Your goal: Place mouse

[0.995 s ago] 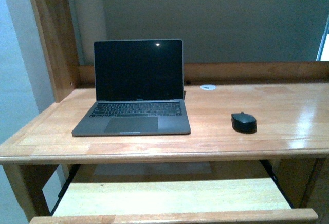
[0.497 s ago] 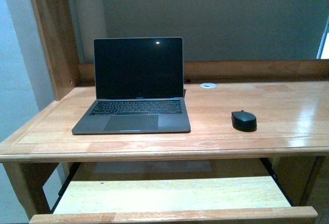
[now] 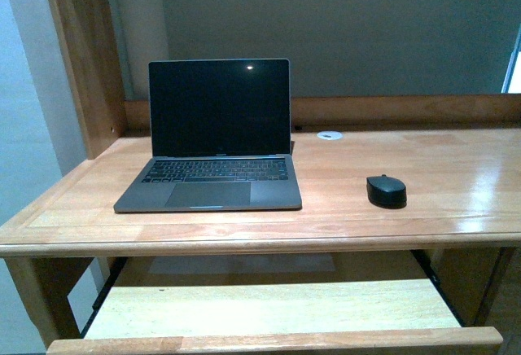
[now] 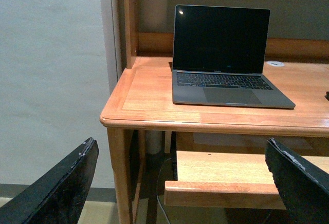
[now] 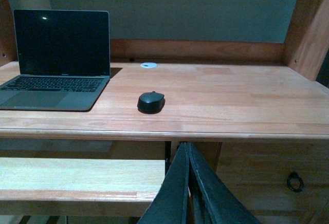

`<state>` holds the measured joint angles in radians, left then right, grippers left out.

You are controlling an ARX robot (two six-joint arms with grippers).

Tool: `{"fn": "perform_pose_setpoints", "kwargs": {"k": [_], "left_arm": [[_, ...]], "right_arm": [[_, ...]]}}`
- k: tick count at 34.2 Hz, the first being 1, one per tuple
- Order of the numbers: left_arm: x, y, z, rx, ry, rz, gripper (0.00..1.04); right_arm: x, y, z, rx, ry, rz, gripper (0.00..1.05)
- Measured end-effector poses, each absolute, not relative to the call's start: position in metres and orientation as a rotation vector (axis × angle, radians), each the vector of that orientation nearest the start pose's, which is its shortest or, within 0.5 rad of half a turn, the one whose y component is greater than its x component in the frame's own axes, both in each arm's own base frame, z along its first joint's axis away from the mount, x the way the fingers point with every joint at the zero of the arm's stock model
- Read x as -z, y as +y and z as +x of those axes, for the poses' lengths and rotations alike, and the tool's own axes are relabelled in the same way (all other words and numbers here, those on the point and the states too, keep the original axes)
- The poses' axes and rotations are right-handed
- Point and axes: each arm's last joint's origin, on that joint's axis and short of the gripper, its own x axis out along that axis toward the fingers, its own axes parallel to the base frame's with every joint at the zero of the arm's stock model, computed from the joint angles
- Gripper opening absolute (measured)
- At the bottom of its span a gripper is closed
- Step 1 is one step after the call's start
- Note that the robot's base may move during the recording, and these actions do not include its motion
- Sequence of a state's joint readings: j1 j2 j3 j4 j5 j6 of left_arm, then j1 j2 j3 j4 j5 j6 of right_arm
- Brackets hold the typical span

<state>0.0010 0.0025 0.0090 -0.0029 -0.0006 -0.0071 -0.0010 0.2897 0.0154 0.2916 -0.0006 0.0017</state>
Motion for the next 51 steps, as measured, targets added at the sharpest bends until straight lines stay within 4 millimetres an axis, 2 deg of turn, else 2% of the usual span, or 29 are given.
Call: {"fn": "perform_pose_setpoints", "kwargs": {"k": [18,21,23,30,36,48,51], "left_arm": [[-0.166,0.000,0.097,-0.002,-0.004,-0.007,0.98],[-0.166,0.000,0.097,-0.003,-0.004,-0.007,0.98],[-0.166,0.000,0.097,-0.003,-0.004,-0.007,0.98],[-0.166,0.000,0.097,-0.002,-0.004,-0.007,0.98],[-0.166,0.000,0.097,-0.002,-0.004,-0.007,0.98],[-0.166,0.000,0.097,-0.002,-0.004,-0.007,0.98],[-0.166,0.000,0.097,-0.002,-0.004,-0.007,0.98]], "right_arm": [[-0.172,0.000,0.108,0.000,-0.019,0.002,0.02],[-0.165,0.000,0.100,0.000,0.039,0.001,0.02],[-0.170,0.000,0.097,-0.003,-0.025,0.002,0.02],[-0.168,0.000,0.097,0.000,-0.003,-0.002,0.02],[-0.168,0.000,0.097,0.000,-0.003,-0.001,0.38],[-0.168,0.000,0.097,0.000,-0.003,-0.001,0.74],[-0.168,0.000,0.097,0.000,-0.003,-0.001,0.87]]}}
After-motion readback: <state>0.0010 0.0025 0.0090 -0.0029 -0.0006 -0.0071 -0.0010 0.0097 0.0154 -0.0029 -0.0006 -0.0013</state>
